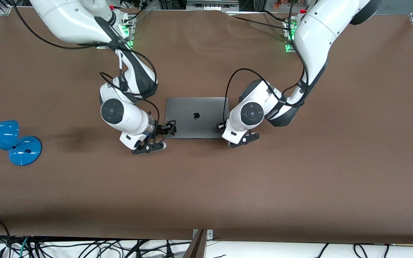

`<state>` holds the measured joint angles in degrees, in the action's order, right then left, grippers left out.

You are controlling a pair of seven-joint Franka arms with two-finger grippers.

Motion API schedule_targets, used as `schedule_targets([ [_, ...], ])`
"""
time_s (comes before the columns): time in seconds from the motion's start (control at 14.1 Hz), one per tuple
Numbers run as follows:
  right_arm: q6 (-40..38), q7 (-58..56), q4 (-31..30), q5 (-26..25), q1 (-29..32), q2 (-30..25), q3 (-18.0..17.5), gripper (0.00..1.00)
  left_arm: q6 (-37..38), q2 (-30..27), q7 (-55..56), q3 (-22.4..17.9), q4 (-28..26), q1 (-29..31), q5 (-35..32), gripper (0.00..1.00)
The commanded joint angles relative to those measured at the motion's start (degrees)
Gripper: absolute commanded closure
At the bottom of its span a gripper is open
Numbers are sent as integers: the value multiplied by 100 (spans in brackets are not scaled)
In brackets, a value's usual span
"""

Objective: Close laptop with both arms from behind

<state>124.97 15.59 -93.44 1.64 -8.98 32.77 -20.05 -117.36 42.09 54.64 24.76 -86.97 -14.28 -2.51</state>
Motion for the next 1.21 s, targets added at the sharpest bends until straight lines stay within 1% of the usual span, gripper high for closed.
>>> schedule_targets([
  [0.0, -761, 76, -148, -41, 177, -858, 10, 1, 494, -814, -505, 2, -425, 135, -189, 0],
  [0.14, -1385, 76, -131, -15, 405, -1394, 10, 1, 792, -1341, -953, 11, -671, 364, -180, 0],
  [0.28, -1886, 67, -113, -59, 633, -1816, 10, 0, 1257, -1694, -1227, 20, -681, 592, -145, 0],
  [0.5, -2774, 67, 298, -94, 985, -2125, 10, 0, 1917, -2326, -1841, 20, -734, 846, -127, 0],
  [0.64, -3127, 23, 475, -103, 1240, -2275, 62, 0, 2208, -2713, -2298, 20, -795, 1005, -110, 0],
  [0.78, -3486, -12, 633, -85, 1250, -2416, 438, 0, 2445, -3021, -2728, 29, -804, 1286, -92, 0],
  [0.85, -3689, -21, 738, -85, 1250, -2442, 606, 0, 2612, -3196, -2939, 20, -796, 1322, -83, 0],
  [0.99, -4032, -134, 809, -85, 1259, -2530, 966, 0, 2824, -3496, -3300, 20, -778, 1593, -83, 0],
  [1.14, -4130, -860, 818, -94, 1267, -2618, 1282, 0, 2964, -3733, -3626, 20, -752, 1796, -74, 0],
])
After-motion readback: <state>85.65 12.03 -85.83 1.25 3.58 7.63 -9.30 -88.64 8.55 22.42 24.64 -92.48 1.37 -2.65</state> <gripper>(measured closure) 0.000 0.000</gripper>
